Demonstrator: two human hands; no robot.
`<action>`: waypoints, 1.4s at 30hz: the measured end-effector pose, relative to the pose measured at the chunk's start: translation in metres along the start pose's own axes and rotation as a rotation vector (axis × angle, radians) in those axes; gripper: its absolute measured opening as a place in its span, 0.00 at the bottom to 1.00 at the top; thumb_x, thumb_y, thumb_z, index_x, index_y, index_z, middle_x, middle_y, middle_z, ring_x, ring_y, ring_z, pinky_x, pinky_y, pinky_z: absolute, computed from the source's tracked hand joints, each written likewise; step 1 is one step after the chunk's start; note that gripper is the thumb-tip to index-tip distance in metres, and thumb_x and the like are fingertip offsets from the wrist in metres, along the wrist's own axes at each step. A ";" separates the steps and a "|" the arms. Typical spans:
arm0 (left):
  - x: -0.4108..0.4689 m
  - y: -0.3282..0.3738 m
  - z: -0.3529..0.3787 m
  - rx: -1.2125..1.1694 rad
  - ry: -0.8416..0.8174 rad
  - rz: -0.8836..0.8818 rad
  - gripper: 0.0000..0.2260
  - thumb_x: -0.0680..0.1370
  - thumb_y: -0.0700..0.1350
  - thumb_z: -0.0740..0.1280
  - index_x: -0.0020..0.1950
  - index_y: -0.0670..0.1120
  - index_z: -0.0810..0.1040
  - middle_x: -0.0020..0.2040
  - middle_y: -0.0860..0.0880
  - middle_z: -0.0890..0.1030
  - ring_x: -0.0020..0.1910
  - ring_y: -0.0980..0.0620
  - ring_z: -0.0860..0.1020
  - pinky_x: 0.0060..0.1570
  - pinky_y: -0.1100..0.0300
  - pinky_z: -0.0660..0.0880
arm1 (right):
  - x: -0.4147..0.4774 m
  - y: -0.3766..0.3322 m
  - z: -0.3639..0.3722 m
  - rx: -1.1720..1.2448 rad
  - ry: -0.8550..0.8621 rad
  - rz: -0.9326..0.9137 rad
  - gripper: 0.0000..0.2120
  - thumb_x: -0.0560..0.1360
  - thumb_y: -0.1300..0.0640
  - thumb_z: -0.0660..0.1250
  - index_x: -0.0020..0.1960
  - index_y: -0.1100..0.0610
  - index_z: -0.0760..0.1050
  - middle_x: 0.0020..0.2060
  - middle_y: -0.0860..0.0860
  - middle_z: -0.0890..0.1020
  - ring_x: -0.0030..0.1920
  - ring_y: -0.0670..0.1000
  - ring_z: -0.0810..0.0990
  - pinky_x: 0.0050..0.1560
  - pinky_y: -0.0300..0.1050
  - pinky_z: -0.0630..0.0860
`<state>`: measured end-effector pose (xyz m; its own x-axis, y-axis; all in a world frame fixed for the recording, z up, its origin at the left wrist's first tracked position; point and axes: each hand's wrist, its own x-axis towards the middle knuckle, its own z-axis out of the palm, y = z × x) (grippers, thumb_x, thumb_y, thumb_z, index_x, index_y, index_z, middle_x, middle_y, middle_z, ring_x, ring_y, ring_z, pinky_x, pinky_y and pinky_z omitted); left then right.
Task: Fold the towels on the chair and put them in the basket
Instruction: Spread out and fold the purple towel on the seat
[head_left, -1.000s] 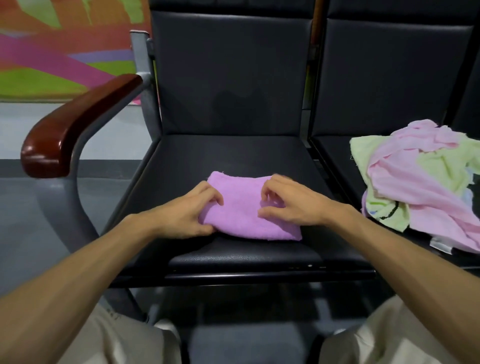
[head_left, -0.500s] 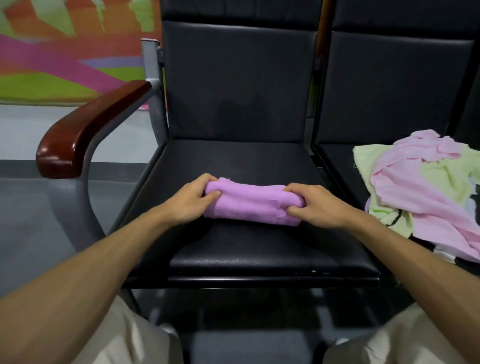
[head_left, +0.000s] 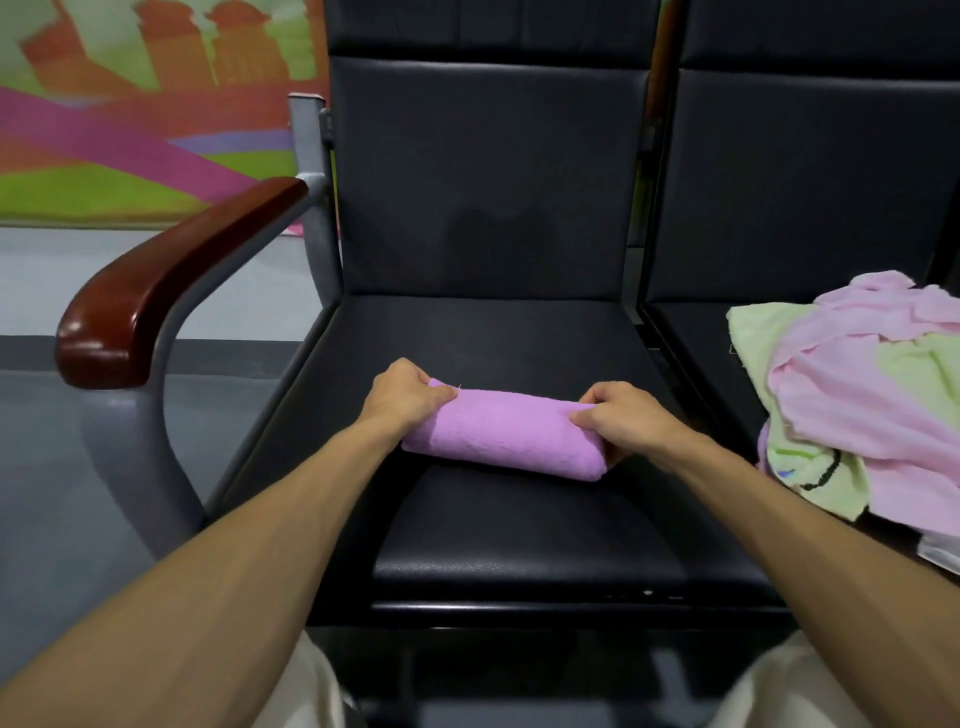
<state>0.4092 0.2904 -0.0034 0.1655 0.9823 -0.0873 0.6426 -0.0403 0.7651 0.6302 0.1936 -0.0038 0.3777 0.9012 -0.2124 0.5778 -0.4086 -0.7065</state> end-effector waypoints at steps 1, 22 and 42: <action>0.003 0.001 0.001 0.003 0.014 -0.009 0.12 0.74 0.50 0.72 0.38 0.44 0.74 0.47 0.48 0.78 0.46 0.48 0.76 0.48 0.56 0.74 | 0.003 -0.002 0.001 -0.037 0.014 0.002 0.04 0.76 0.60 0.63 0.48 0.56 0.75 0.45 0.54 0.79 0.37 0.55 0.82 0.31 0.46 0.80; -0.027 0.008 -0.017 -0.334 -0.535 0.057 0.22 0.68 0.48 0.70 0.58 0.40 0.73 0.52 0.44 0.78 0.45 0.50 0.77 0.40 0.58 0.77 | -0.021 -0.002 -0.031 -0.331 -0.485 -0.184 0.16 0.70 0.64 0.69 0.56 0.51 0.77 0.38 0.40 0.78 0.39 0.38 0.77 0.38 0.30 0.69; -0.089 -0.019 -0.153 -0.730 0.749 0.087 0.24 0.66 0.52 0.79 0.51 0.46 0.70 0.49 0.50 0.76 0.45 0.53 0.76 0.48 0.61 0.75 | -0.090 -0.148 0.046 0.012 -0.225 -0.572 0.14 0.67 0.50 0.78 0.51 0.55 0.84 0.43 0.49 0.86 0.47 0.50 0.84 0.54 0.51 0.80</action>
<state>0.2678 0.2320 0.0877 -0.4755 0.8535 0.2131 0.0024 -0.2410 0.9705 0.4778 0.1795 0.0887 -0.1521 0.9861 0.0663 0.6352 0.1489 -0.7578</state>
